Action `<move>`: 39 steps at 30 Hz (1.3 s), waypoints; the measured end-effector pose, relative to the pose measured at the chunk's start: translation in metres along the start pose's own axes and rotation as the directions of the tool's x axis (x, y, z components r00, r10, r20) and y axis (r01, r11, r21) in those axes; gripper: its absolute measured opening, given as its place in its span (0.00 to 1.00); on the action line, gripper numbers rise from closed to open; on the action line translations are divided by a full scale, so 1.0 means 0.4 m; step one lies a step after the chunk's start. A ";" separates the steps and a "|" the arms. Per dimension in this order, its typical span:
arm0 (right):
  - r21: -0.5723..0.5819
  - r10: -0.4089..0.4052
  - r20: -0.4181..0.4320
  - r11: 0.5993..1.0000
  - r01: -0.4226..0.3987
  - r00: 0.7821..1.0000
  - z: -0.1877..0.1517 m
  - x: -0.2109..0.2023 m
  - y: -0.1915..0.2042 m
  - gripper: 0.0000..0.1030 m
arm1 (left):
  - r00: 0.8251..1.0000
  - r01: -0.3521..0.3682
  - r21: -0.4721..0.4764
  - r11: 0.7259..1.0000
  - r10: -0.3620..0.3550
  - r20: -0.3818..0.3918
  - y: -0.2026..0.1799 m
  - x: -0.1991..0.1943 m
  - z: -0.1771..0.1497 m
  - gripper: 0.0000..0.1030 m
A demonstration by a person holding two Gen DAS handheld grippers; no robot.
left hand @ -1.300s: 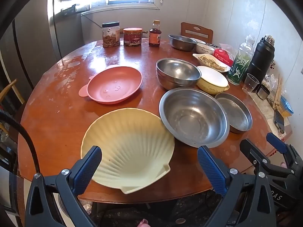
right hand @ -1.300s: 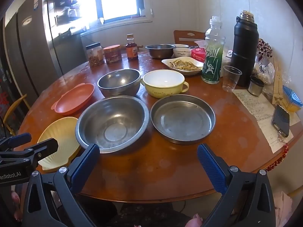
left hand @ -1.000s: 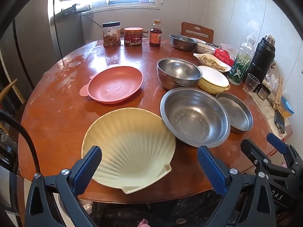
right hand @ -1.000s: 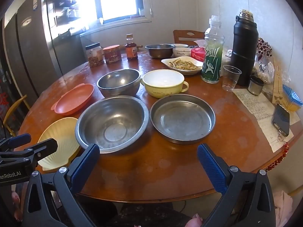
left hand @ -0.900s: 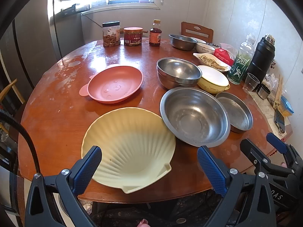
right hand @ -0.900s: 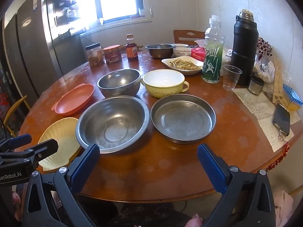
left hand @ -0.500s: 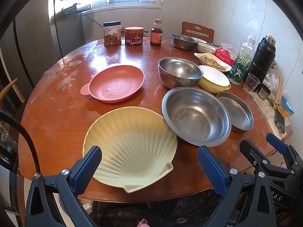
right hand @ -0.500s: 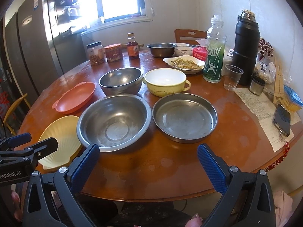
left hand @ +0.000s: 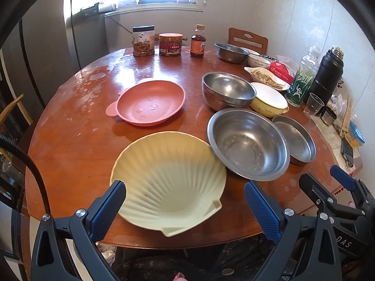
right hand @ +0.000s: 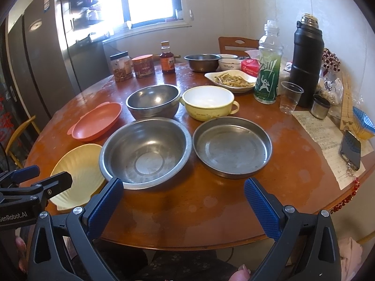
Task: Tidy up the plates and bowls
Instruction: 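Move the left tool toward the rim of the cream scallop-shell plate, then close the left tool on the cream shell plate's rim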
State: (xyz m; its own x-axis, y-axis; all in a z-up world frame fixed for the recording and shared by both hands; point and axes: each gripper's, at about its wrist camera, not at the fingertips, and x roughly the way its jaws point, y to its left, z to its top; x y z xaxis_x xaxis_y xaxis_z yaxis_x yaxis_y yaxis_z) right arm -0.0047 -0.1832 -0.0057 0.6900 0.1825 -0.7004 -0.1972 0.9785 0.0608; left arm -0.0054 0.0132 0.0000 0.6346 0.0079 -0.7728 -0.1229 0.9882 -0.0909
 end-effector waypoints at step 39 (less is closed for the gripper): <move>-0.040 0.266 -0.257 0.958 -0.285 0.929 -0.053 0.125 0.229 0.97 | 0.995 -0.031 -0.189 0.982 0.012 -0.103 0.260 0.036 -0.066 0.94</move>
State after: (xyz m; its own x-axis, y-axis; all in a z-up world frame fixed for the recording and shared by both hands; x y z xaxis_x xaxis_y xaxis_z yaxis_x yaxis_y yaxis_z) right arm -0.0030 -0.0863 -0.0504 0.4097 0.4054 -0.8172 -0.4135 0.8810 0.2298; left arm -0.0291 0.1120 -0.0371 0.5509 0.0035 -0.8346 -0.2843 0.9410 -0.1837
